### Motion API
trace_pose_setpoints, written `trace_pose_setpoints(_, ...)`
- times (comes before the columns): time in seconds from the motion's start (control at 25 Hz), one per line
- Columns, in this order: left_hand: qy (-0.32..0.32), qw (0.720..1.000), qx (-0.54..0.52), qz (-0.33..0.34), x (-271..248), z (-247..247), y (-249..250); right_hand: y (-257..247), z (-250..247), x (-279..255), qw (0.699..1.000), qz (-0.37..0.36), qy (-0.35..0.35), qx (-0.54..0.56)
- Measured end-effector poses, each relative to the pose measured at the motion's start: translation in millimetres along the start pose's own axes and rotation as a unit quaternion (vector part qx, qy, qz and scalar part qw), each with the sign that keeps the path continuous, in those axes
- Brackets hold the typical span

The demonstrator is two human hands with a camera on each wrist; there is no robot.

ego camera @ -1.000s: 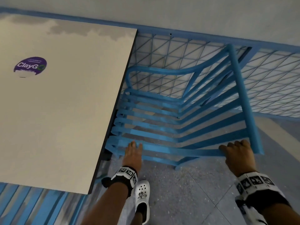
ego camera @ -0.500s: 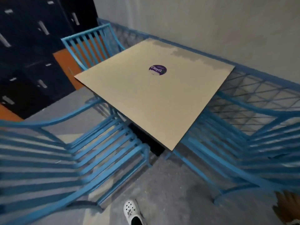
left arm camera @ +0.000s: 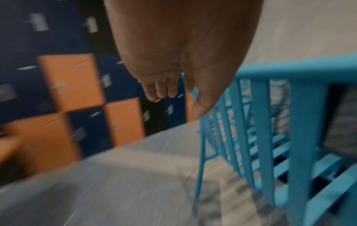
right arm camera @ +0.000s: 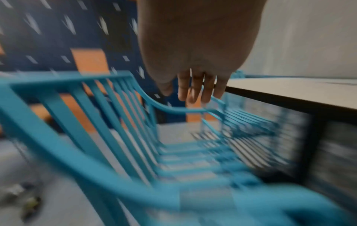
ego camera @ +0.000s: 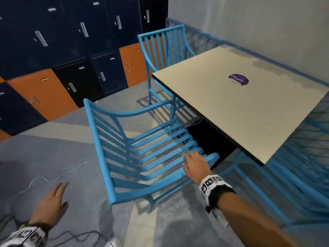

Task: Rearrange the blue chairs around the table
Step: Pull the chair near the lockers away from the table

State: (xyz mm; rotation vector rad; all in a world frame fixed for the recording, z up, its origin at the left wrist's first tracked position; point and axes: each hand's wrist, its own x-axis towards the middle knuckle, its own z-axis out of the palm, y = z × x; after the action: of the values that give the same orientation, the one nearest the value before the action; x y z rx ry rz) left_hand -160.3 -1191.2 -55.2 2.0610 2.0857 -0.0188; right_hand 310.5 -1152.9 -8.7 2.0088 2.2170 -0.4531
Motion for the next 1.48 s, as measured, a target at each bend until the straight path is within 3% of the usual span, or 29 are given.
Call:
trace_pose_setpoints(0.04,0.002,1.0,0.004,0.024,20.3,-44.8,16.6,-61.9,-8.2,22.1,0.996,-0.028,-0.015,0.083)
trace_pose_setpoints(0.12,0.041,0.993,0.042,0.106,69.6,-75.2,3.9,-170.5,-5.5,49.6,0.977,-0.059,-0.07,0.195)
trace_pose_setpoints(0.2,-0.007,0.985,0.051,0.164,110.5,-86.8,-5.4,-243.9,10.2,57.1,0.961,-0.039,-0.138,0.238)
trace_pose_setpoints(0.28,-0.016,0.966,0.069,0.25,138.2,-87.0,-5.3,-284.0,26.5,57.8,0.963,0.002,-0.127,0.237)
trace_pose_setpoints(0.4,0.001,0.93,0.124,0.345,169.8,-82.2,18.5,-277.9,29.3,51.7,0.979,0.013,-0.062,0.192)
trace_pose_setpoints(0.6,-0.01,0.891,0.187,0.414,199.7,-76.9,32.8,-231.3,22.1,18.2,0.974,0.017,-0.093,0.204)
trace_pose_setpoints(0.68,-0.02,0.874,0.206,0.44,215.9,-73.6,39.0,-202.0,18.3,2.2,0.971,0.055,-0.114,0.204)
trace_pose_setpoints(0.8,-0.071,0.878,0.175,0.44,243.6,-73.4,57.7,-172.6,20.0,-16.8,0.959,0.113,-0.114,0.233)
trace_pose_setpoints(0.96,-0.08,0.87,0.161,0.458,259.3,-71.9,62.3,-173.3,27.9,-20.3,0.951,0.17,-0.098,0.238)
trace_pose_setpoints(1.24,-0.062,0.846,0.154,0.506,260.3,-66.7,38.4,-196.9,52.5,-30.8,0.961,0.177,-0.093,0.191)
trace_pose_setpoints(1.48,-0.038,0.834,0.177,0.521,296.2,-75.2,52.4,-201.1,31.9,-1.3,0.957,0.216,-0.083,0.173)
